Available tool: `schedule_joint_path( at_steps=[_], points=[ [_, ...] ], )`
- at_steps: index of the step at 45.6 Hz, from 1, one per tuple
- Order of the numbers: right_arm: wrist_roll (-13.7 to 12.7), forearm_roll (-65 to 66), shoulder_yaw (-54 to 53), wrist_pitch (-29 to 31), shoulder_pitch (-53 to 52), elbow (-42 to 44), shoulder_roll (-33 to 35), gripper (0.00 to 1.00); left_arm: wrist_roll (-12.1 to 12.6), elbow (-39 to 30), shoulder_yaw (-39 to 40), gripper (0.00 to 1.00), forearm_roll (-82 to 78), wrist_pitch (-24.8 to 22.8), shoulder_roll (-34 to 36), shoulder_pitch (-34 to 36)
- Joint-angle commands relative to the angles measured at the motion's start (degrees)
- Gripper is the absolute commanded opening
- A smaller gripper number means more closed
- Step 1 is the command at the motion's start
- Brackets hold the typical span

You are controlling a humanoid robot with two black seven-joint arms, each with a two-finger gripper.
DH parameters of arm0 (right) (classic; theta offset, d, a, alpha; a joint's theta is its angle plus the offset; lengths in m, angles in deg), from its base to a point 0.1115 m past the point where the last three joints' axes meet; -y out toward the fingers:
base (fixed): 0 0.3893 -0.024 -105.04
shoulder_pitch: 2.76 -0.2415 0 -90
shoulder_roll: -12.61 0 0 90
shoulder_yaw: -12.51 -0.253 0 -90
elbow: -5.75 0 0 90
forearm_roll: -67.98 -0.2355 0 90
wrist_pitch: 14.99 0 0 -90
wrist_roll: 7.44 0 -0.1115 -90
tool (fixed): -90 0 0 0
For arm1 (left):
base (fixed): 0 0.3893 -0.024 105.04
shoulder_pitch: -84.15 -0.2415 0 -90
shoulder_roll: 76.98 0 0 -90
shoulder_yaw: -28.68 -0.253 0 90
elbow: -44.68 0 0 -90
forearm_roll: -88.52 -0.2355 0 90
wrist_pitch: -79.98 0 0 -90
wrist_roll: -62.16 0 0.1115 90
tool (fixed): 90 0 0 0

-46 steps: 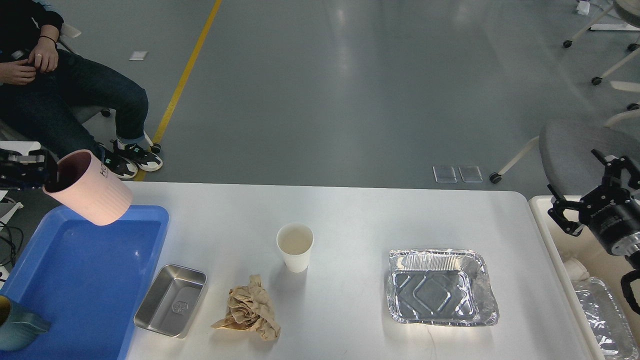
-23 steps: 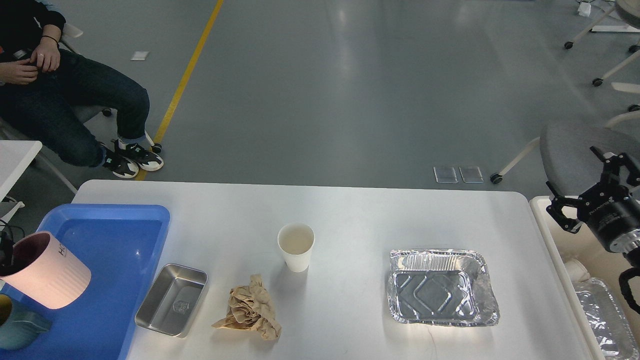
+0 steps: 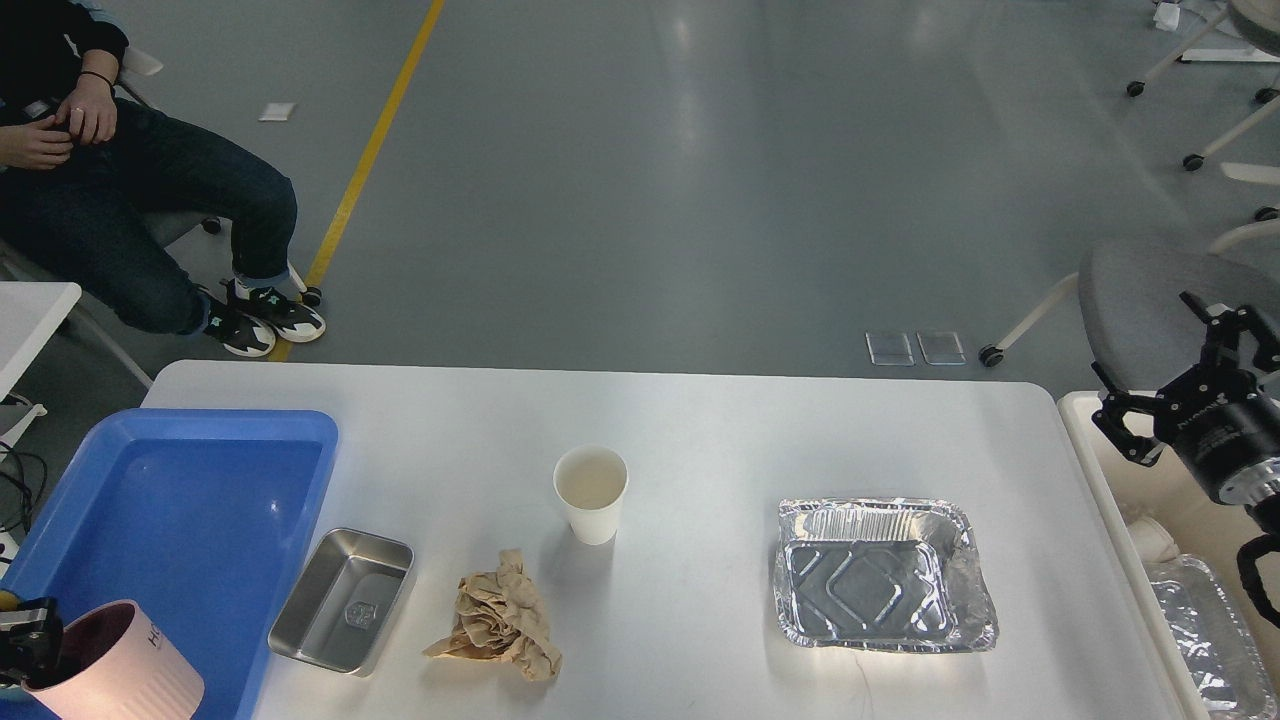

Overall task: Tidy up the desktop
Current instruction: 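Lower the pink cup into the blue bin and release it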

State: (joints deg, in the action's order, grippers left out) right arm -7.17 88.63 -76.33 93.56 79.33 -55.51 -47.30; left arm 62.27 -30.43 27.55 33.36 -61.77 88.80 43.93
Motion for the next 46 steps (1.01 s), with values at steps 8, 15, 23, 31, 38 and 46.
schedule_joint_path(
  at_steps=[8, 15, 23, 31, 38, 46],
  points=[
    [0.0, 0.0, 0.1, 0.0, 0.2, -0.1, -0.2, 1.00, 0.3, 0.8, 0.5, 0.00, 0.3, 5.2, 0.3, -0.2],
    [0.0, 0.0, 0.1, 0.0, 0.1, -0.1, -0.7, 1.00, 2.0, 0.9, 0.2, 0.00, -0.3, 7.4, 0.1, -0.6],
    [0.0, 0.0, 0.1, 0.1, 0.2, -0.1, -0.7, 1.00, 5.2, 1.2, 0.1, 0.00, -0.4, 11.9, -0.1, -2.5],
    [0.0, 0.0, 0.1, 0.2, 0.3, -0.1, -0.7, 1.00, 6.4, 2.2, 0.0, 0.00, -0.6, 16.2, -2.1, -3.9],
    [0.0, 0.0, 0.1, 0.2, 0.3, -0.2, -1.3, 1.00, 6.7, 5.0, 0.1, 0.00, -0.6, 18.6, -5.4, -3.9],
    [0.0, 0.0, 0.1, 0.2, 0.3, -0.4, -1.3, 1.00, 6.7, 5.8, 0.1, 0.00, -0.6, 19.1, -8.1, -4.0]
  ],
)
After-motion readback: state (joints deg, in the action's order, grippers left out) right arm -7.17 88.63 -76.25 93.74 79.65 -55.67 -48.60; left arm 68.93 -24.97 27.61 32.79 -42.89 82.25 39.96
